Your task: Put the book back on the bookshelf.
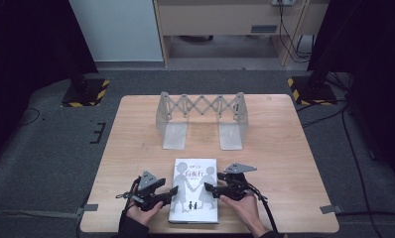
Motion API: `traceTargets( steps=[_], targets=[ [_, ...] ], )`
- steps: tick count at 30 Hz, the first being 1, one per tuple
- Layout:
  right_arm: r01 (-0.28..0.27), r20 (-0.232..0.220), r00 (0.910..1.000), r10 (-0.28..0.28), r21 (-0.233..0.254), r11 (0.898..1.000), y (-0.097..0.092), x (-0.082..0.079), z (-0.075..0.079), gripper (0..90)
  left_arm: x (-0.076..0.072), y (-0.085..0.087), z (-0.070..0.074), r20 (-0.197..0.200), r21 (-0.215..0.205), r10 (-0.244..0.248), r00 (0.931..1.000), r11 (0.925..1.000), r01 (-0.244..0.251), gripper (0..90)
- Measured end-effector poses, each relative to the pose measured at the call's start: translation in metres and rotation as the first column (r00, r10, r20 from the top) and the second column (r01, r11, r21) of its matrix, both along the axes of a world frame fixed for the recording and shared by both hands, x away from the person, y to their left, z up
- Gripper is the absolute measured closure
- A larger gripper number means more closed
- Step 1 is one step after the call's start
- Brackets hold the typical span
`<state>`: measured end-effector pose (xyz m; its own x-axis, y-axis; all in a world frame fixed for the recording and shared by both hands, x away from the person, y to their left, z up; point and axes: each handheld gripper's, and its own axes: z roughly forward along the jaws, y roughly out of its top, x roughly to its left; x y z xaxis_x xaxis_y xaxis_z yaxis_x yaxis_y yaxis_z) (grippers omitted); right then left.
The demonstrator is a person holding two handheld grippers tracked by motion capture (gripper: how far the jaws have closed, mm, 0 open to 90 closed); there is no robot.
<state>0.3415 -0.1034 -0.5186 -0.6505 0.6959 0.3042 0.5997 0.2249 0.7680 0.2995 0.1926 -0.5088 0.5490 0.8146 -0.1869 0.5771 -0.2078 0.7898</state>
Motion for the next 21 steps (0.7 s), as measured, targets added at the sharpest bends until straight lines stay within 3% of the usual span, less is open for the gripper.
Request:
traceTargets(
  steps=[5, 9, 18, 21],
  targets=[
    [-0.013, -0.022, 0.9997, 0.013, 0.009, 1.000, 0.002, 0.001, -0.001, 27.2, 0.001, -0.002, -0.002, -0.008, -0.005, -0.013, 0.9999, 0.9999, 0.012, 37.5],
    [-0.014, -0.007, 0.9999, 0.014, 0.007, 1.000, 0.004, 0.001, 0.000, 26.8, 0.001, -0.002, -0.002, -0.007, -0.005, -0.015, 0.9999, 0.9999, 0.015, 37.0],
    [-0.011, 0.063, 0.9980, 0.007, 0.061, 0.998, 0.007, -0.001, 0.015, 26.8, 0.001, 0.001, -0.002, -0.003, -0.024, 0.001, 1.0000, 0.9997, -0.001, 33.3],
    [-0.028, 0.066, 0.9976, 0.023, 0.069, 0.997, 0.012, -0.001, 0.018, 27.3, 0.002, 0.002, -0.003, -0.004, -0.038, 0.001, 1.0000, 0.9993, -0.001, 31.8]
  ],
)
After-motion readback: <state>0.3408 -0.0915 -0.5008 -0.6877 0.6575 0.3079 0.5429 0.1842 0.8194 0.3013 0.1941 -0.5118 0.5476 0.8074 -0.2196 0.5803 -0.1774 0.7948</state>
